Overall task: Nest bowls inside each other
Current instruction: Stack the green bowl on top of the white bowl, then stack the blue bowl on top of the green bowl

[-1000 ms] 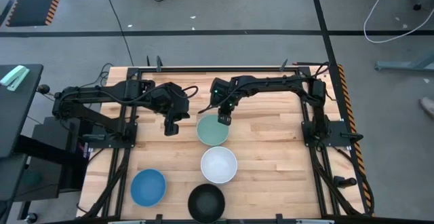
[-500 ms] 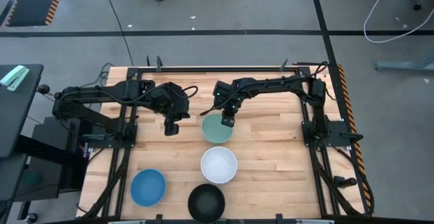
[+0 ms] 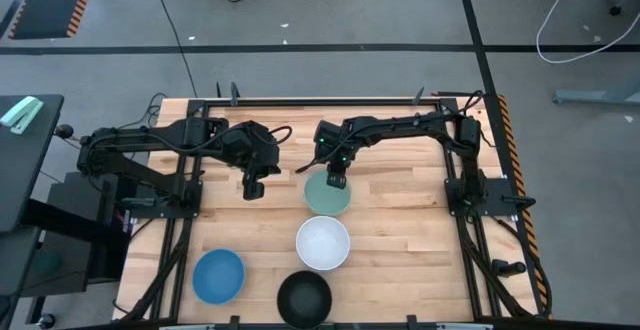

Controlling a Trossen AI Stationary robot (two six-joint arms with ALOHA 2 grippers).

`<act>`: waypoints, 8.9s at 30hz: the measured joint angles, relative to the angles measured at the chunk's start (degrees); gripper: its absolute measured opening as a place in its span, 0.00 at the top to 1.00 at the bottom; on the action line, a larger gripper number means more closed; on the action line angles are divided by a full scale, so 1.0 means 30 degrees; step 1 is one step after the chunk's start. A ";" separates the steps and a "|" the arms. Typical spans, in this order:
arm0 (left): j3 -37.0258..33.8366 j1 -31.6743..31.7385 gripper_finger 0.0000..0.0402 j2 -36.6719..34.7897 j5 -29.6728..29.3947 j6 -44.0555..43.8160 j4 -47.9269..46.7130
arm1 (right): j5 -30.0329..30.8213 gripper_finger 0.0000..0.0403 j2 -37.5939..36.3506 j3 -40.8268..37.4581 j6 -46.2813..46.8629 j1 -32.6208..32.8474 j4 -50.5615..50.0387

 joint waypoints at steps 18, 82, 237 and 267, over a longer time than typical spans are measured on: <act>0.0000 -0.0002 0.97 0.0000 0.0000 0.0036 -0.0007 | 0.0212 0.97 0.0000 0.1294 -0.1151 0.0086 -0.0778; 0.0000 0.0056 0.96 0.0000 -0.1217 0.0670 -0.0333 | 0.1422 0.98 0.0007 0.5865 0.0334 0.7023 -0.4808; -0.5106 -0.4561 0.96 -0.0051 0.1508 -1.1209 -0.3421 | 0.8232 0.77 -0.7357 0.4288 0.3618 0.8189 -0.6558; -0.5304 -1.6556 0.93 0.1034 -0.2013 -2.7474 -0.2314 | 1.2337 0.77 -0.9515 -0.1035 0.8913 1.5010 -0.2828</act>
